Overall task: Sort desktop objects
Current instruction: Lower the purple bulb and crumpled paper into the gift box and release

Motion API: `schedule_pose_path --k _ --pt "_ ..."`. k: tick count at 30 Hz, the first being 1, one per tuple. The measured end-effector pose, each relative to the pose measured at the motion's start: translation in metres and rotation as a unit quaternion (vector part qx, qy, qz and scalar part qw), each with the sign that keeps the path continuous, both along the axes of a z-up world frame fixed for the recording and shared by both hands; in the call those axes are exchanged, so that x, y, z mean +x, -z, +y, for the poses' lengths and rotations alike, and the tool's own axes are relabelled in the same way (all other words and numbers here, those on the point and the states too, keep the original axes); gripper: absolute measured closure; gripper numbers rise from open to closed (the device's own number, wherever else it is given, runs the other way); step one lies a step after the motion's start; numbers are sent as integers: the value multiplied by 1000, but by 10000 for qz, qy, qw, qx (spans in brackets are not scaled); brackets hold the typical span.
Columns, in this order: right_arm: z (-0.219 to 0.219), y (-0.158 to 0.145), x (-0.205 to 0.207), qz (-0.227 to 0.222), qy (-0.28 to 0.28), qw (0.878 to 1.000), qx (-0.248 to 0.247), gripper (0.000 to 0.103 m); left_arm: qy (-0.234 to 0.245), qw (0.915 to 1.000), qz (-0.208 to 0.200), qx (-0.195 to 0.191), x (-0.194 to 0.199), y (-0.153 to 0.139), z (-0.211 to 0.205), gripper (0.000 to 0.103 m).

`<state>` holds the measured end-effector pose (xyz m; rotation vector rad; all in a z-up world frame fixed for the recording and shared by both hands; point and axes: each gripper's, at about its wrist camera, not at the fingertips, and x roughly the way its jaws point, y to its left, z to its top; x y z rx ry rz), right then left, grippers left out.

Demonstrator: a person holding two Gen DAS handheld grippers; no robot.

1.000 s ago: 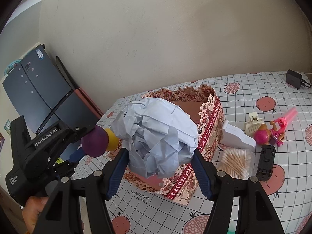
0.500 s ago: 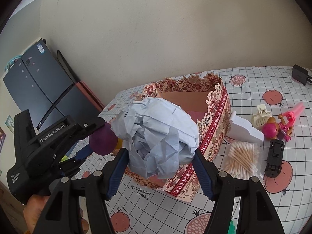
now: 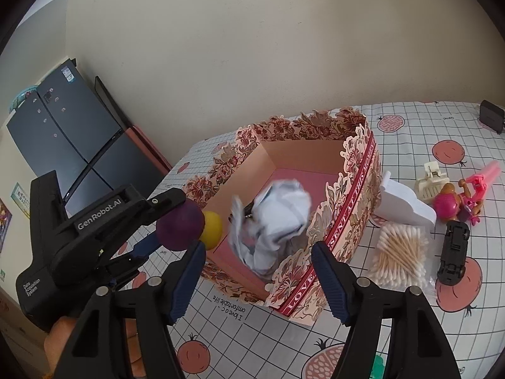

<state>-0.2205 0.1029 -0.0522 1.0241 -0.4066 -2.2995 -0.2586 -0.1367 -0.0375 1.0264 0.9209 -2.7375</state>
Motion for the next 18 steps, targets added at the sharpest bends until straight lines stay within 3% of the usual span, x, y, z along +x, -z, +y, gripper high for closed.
schedule_pose_path --k 18 --pt "3 8 -3 -92 58 9999 -20 30 43 9997 65 -233 -1 1 7 42"
